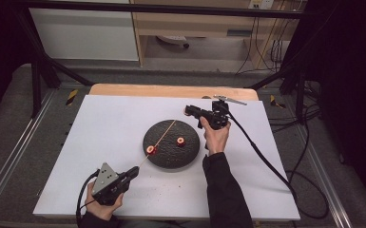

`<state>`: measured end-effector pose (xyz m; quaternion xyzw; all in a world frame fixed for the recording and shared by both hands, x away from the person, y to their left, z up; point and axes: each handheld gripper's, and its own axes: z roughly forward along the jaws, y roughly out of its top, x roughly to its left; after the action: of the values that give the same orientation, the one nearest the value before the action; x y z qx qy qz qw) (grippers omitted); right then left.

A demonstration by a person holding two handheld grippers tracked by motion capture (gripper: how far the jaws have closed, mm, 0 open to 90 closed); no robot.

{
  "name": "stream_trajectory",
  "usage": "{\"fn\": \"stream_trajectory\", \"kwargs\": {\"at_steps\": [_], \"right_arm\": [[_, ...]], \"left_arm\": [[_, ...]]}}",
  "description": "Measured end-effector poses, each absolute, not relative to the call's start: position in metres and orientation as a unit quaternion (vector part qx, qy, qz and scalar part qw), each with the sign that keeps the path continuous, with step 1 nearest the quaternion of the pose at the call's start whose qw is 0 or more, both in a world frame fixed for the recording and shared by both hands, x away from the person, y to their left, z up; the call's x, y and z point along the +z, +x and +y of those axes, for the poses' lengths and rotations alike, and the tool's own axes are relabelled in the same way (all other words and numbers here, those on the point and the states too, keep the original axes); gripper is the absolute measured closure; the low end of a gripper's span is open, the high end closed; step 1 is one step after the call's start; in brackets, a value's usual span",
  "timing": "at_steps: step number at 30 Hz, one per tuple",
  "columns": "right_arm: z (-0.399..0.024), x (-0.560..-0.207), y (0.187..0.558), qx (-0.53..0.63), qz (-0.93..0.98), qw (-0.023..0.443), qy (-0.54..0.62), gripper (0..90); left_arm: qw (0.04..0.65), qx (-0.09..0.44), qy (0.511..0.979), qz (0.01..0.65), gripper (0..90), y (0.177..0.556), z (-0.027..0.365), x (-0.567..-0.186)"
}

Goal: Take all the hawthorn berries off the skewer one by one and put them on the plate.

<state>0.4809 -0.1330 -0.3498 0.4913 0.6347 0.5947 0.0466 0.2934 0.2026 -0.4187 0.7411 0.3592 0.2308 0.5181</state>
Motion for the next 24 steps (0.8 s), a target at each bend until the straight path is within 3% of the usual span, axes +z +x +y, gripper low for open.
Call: {"fn": "stream_trajectory", "kwargs": {"at_steps": [12,24], "right_arm": [[-0.123,-0.411,0.469,0.531,0.686,0.012,0.498,72.0],[-0.106,-0.441,0.448,0.475,0.739,-0.007,0.477,71.6]], "left_arm": [[0.515,0.227,0.739,0.369,88.4,0.297,0.205,-0.42],[0.512,0.225,0.74,0.372,88.4,0.298,0.204,-0.422]]}}
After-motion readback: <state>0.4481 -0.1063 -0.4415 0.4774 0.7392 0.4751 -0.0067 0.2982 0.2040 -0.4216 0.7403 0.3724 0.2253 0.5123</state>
